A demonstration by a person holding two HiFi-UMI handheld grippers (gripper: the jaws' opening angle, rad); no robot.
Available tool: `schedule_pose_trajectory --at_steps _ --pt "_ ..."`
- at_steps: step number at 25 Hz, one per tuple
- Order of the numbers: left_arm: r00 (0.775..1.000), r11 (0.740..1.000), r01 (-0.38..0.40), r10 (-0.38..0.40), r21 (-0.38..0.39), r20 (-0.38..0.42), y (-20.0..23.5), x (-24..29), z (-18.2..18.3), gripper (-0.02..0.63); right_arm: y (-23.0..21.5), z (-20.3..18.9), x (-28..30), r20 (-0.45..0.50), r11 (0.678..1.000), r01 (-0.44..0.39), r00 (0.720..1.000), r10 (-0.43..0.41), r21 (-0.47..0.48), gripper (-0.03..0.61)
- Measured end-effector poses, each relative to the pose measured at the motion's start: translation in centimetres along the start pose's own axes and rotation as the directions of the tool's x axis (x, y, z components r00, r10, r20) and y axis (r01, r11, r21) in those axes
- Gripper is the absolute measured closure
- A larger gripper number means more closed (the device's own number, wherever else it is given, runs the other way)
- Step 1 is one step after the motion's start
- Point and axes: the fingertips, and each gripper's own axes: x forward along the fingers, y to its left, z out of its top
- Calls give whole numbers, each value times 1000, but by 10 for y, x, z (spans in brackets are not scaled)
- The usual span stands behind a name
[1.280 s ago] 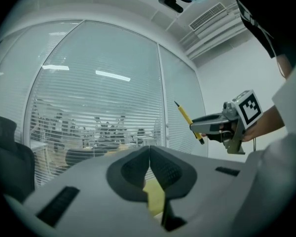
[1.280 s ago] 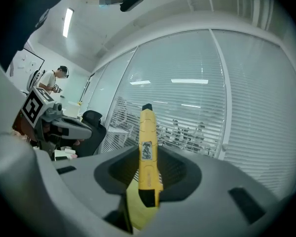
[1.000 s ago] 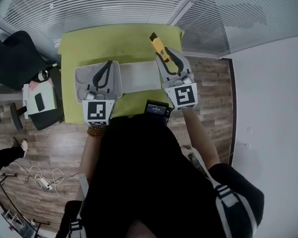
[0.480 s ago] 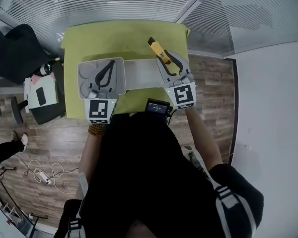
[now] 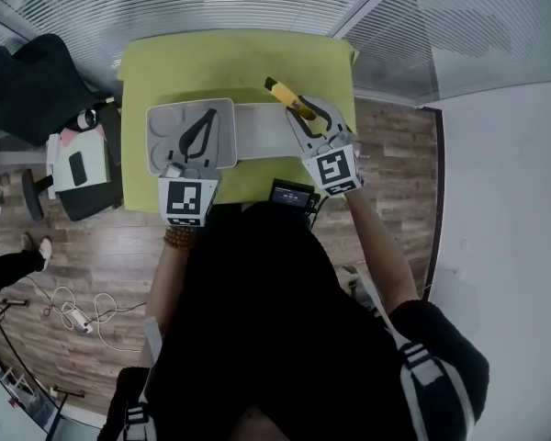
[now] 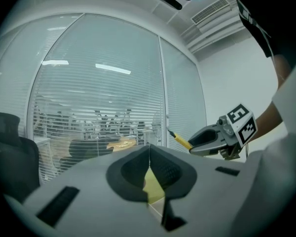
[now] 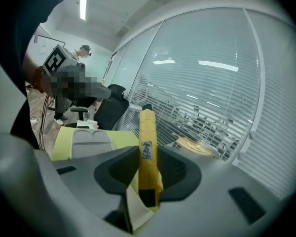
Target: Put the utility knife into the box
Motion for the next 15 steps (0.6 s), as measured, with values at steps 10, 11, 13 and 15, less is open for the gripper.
schedule_pose_trajectory --at_steps 10,11,13,15 --pt "1000 1000 -12 11 -16 -20 2 -7 -10 601 34 -25 12 -87 985 -129 989 119 -118 468" --pt "1000 1000 -11 11 -18 -23 1 -8 -11 601 37 -27 13 -96 981 -141 987 129 -132 468" --pt "1000 1000 -11 11 -22 -29 1 -10 -14 601 44 -34 15 -115 974 -161 983 144 -160 468" --pt "999 1000 -10 9 -26 -34 0 -11 -17 601 51 -41 16 -134 964 -180 979 156 -195 467"
